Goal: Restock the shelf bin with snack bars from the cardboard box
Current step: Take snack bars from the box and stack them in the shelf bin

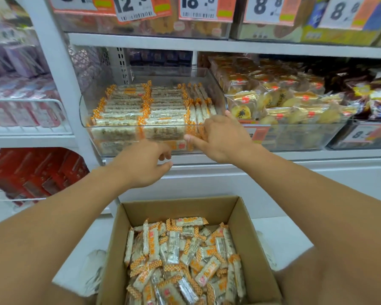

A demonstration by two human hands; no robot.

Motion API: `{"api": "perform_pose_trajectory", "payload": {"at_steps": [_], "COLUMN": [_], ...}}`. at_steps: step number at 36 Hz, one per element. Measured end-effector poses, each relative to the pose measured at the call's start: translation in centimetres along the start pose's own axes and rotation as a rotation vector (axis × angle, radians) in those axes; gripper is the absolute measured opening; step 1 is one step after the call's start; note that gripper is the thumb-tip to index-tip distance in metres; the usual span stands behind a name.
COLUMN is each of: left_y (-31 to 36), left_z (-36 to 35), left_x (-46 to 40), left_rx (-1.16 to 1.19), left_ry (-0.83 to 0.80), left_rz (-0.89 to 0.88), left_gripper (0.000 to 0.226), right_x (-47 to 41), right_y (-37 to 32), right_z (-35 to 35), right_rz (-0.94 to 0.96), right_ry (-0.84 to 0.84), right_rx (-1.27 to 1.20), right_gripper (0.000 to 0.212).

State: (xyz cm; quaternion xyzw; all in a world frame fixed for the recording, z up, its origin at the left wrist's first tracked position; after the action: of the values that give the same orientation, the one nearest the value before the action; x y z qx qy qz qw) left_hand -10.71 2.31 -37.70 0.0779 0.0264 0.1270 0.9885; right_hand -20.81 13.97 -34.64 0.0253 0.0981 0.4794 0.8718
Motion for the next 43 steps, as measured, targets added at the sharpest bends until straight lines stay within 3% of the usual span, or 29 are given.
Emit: {"api": "perform_pose_trajectory", "payload": {"at_steps": [6, 9, 12, 14, 16, 18, 19, 22, 24, 29, 32, 36, 43], "left_y": [0.8, 0.2, -2.2, -4.8, -7.4, -9.4, -10.0, -10.8, -11.2, -10.6, -10.9, -10.9, -11.0], "left_z": [-3.1, -6.0, -10.6, -13.9, -17.9, -23.1, -25.6, -30.7, -32.6, -36.2, -36.3, -36.2, -35.3], "left_x": [1.5, 2.3, 3.6, 4.9, 6.4, 8.5, 9.8, 13.0, 14.8, 17.4, 16.9, 15.7, 14.6], "left_rx": [0.000, -0.032, -0.155, -0.255, -0.258, -0.154, -0.063, 0.164, 0.165, 0.254, 0.347, 0.568, 0.791], "left_ry": [-0.083, -0.116, -0.271, -0.377, -0.484, -0.620, -0.676, -0.718, -0.722, -0.740, -0.606, -0.569, -0.441], "left_rz": [0.029, 0.082, 0.187, 0.279, 0.398, 0.543, 0.619, 0.797, 0.867, 1.016, 1.088, 1.134, 1.327], "left_gripper": [0.027, 0.025, 0.026, 0.030, 0.035, 0.046, 0.060, 0.116, 0.127, 0.126, 0.107, 0.113, 0.091], "right_x": [-0.2, 1.3, 4.2, 5.2, 7.7, 11.9, 13.6, 17.3, 19.8, 21.6, 18.8, 15.9, 14.8], "right_y": [0.0, -2.0, -7.2, -10.5, -13.1, -13.7, -13.3, -11.9, -11.6, -10.5, -11.5, -14.2, -14.6], "right_z": [0.2, 1.7, 0.8, -5.0, -14.4, -22.6, -25.4, -30.6, -33.4, -36.3, -35.7, -35.9, -35.2], "right_rz": [-0.052, 0.007, 0.200, 0.281, 0.273, 0.172, 0.098, -0.091, -0.149, -0.331, -0.255, -0.161, -0.137], "right_ry": [0.018, 0.279, 0.485, 0.218, -0.309, -0.732, -0.815, -0.770, -0.789, -0.735, -0.649, -0.693, -0.673], "right_rx": [-0.040, -0.046, -0.114, -0.338, -0.483, -0.510, -0.509, -0.509, -0.521, -0.549, -0.539, -0.508, -0.314], "right_gripper": [0.089, 0.071, 0.041, 0.026, 0.029, 0.061, 0.077, 0.105, 0.116, 0.130, 0.128, 0.122, 0.105]}}
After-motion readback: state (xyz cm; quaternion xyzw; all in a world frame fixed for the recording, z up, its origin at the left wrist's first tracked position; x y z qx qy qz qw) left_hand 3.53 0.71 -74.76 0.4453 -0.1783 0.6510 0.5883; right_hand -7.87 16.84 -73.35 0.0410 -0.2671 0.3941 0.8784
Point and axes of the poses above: each hand's wrist, its own x-axis away from the middle knuckle, its own z-axis out of the back of the hand, y = z × x, the point moved 10 cm from there along -x, towards the middle knuckle, and after that the axes turned 14 degrees about z, right-handed, at the moved point
